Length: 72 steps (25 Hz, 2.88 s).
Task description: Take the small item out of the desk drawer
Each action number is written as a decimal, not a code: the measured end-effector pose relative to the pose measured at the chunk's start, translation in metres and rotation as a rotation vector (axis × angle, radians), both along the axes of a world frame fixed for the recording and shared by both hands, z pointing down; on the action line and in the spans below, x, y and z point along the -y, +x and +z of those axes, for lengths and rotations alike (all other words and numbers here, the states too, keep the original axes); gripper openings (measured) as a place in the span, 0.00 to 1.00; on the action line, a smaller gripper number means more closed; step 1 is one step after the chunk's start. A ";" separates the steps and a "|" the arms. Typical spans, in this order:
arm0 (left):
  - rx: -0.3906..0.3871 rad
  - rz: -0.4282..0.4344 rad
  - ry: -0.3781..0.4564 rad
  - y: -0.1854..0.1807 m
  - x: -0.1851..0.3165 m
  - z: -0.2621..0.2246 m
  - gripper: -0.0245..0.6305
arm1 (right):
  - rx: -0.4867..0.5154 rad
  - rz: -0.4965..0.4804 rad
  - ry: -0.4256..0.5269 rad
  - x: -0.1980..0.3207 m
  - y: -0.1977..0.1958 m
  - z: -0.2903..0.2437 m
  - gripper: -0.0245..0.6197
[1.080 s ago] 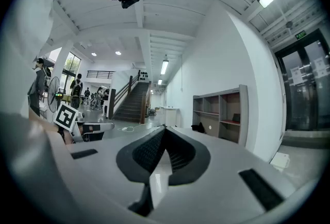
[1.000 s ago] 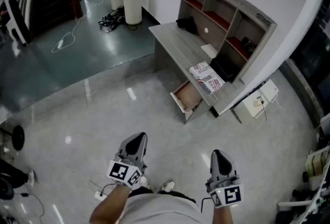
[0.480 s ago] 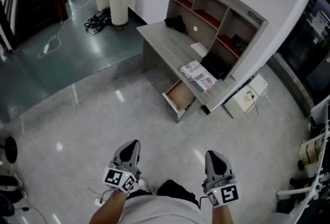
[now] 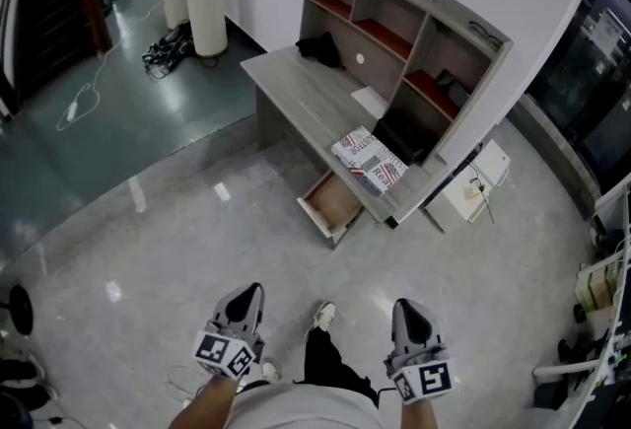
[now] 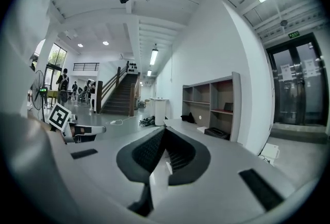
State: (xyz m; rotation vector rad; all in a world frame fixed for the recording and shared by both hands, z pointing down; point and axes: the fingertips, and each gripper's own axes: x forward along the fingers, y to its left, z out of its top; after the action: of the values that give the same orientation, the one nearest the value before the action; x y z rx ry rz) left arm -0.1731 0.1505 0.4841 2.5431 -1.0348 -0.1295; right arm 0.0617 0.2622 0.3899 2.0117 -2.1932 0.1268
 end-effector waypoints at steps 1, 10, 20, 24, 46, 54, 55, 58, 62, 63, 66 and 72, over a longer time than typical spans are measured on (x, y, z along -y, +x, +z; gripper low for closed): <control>0.009 -0.010 -0.006 0.007 0.013 0.004 0.06 | 0.008 -0.007 0.002 0.016 0.009 0.004 0.07; 0.051 -0.104 -0.009 0.090 0.130 -0.007 0.06 | 0.059 -0.126 0.026 0.164 0.100 0.008 0.07; 0.067 -0.192 -0.048 0.124 0.179 -0.004 0.06 | 0.106 -0.245 0.025 0.248 0.132 0.015 0.07; 0.056 -0.200 -0.102 0.125 0.193 0.013 0.06 | 0.102 -0.267 0.003 0.264 0.126 0.020 0.07; -0.075 -0.069 -0.620 0.185 0.259 0.257 0.12 | 0.068 -0.234 -0.233 0.315 0.086 0.134 0.07; -0.023 -0.039 -0.720 0.218 0.259 0.335 0.17 | 0.078 -0.185 -0.310 0.316 0.105 0.192 0.07; -0.015 -0.044 -0.731 0.220 0.259 0.342 0.17 | 0.081 -0.180 -0.318 0.315 0.106 0.198 0.07; -0.003 -0.051 -0.765 0.227 0.259 0.360 0.20 | 0.091 -0.171 -0.335 0.311 0.110 0.213 0.07; -0.001 -0.052 -0.826 0.235 0.259 0.380 0.27 | 0.110 -0.168 -0.369 0.306 0.110 0.232 0.07; 0.002 -0.055 -0.843 0.236 0.259 0.385 0.28 | 0.111 -0.168 -0.370 0.306 0.110 0.235 0.07; 0.022 -0.061 -0.883 0.239 0.260 0.400 0.29 | 0.112 -0.168 -0.377 0.307 0.111 0.240 0.07; 0.054 -0.072 -0.941 0.251 0.259 0.420 0.29 | 0.099 -0.155 -0.386 0.310 0.122 0.243 0.07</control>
State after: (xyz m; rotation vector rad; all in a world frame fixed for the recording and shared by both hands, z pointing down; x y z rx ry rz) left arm 0.0781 -0.1086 0.9037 1.6588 -0.9054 0.3346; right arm 0.1835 -0.0477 0.6324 1.6534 -2.1663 0.5910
